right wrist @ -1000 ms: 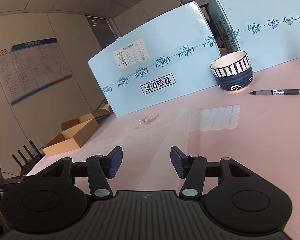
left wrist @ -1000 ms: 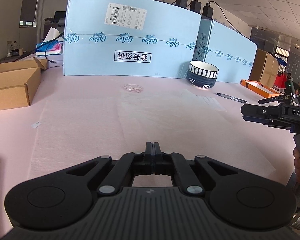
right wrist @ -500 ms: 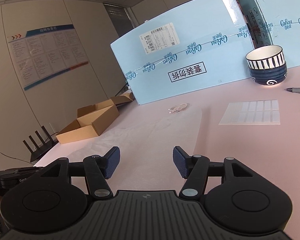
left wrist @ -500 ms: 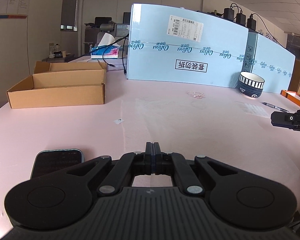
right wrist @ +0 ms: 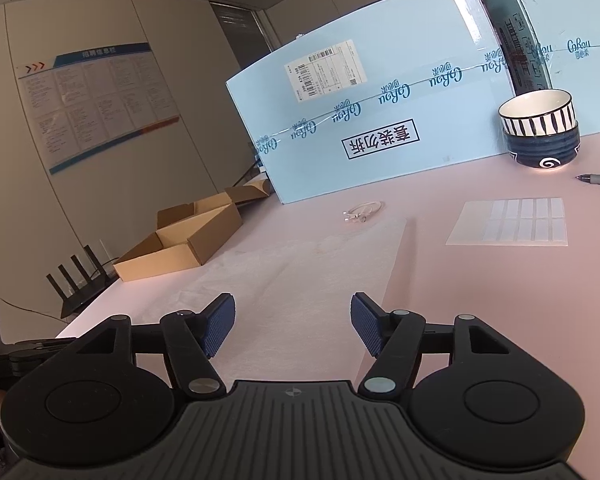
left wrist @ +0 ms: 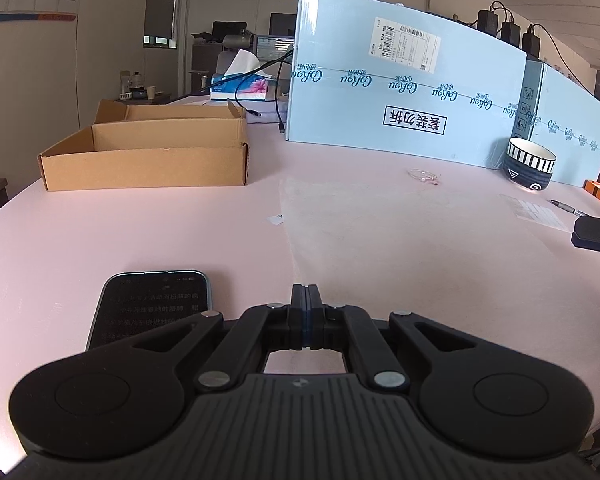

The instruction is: Fold shopping bag

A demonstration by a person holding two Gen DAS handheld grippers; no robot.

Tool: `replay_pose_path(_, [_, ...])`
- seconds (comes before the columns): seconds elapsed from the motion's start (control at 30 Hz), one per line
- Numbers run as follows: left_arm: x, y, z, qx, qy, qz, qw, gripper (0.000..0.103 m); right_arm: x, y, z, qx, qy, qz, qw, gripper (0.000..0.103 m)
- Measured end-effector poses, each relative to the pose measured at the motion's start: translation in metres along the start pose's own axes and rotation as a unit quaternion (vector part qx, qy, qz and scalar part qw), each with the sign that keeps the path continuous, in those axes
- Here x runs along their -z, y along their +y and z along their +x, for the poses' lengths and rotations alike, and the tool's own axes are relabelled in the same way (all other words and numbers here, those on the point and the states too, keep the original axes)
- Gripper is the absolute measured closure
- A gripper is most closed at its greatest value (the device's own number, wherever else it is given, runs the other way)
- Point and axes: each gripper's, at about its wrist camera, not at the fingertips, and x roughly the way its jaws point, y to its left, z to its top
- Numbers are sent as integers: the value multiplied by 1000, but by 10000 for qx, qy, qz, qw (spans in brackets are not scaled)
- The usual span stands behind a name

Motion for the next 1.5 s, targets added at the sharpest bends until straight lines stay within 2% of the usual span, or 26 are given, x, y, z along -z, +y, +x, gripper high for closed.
replay_pose_path(0.57, [8, 1, 3, -43, 240, -65, 9997, 102, 3, 0, -3, 22, -38, 40, 10000, 35])
replay_pose_path(0.63, [8, 5, 0, -61, 258, -163, 9995, 98, 4, -2, -3, 41, 22, 78, 10000, 34])
replay_pose_path(0.67, [7, 8, -2, -78, 255, -229, 9994, 89, 5, -4, -4, 56, 54, 109, 9999, 34])
replay_pose_path(0.7, [7, 11, -6, -98, 225, -288, 9993, 81, 6, -6, -5, 67, 84, 151, 9998, 34])
replay_pose_path(0.73, [6, 15, -13, -149, 143, -359, 9991, 79, 6, -8, -6, 62, 109, 193, 9997, 34])
replay_pose_path(0.9, [-7, 25, -44, -421, -417, -525, 9969, 79, 9, -25, -11, -209, 345, 690, 9968, 34])
replay_pose_path(0.93, [-10, 22, -47, -356, -516, -504, 9968, 79, 9, -28, -11, -276, 404, 797, 9956, 34])
replay_pose_path(1.03, [-15, 4, -41, 233, -618, -270, 9975, 80, 10, -40, -9, -368, 601, 1177, 9905, 34])
replay_pose_path(1.07, [-16, -10, -31, 558, -515, -95, 9971, 81, 10, -45, -8, -401, 676, 1323, 9881, 35])
replay_pose_path(1.13, [-15, -27, -16, 810, -362, 100, 9960, 80, 9, -51, -5, -481, 816, 1548, 9834, 37])
replay_pose_path(1.2, [-11, -46, 1, 874, -174, 314, 9955, 80, 6, -56, -4, -562, 932, 1688, 9796, 37])
replay_pose_path(1.3, [-3, -55, 17, 884, 88, 350, 9954, 80, 0, -62, 4, -820, 1221, 1903, 9706, 38])
replay_pose_path(1.4, [4, -55, 22, 896, 226, 301, 9953, 81, -7, -67, 23, -927, 1600, 2073, 9606, 50])
replay_pose_path(1.5, [5, -53, 17, 877, 189, 233, 9957, 81, -13, -72, 41, -904, 1918, 2032, 9559, 75])
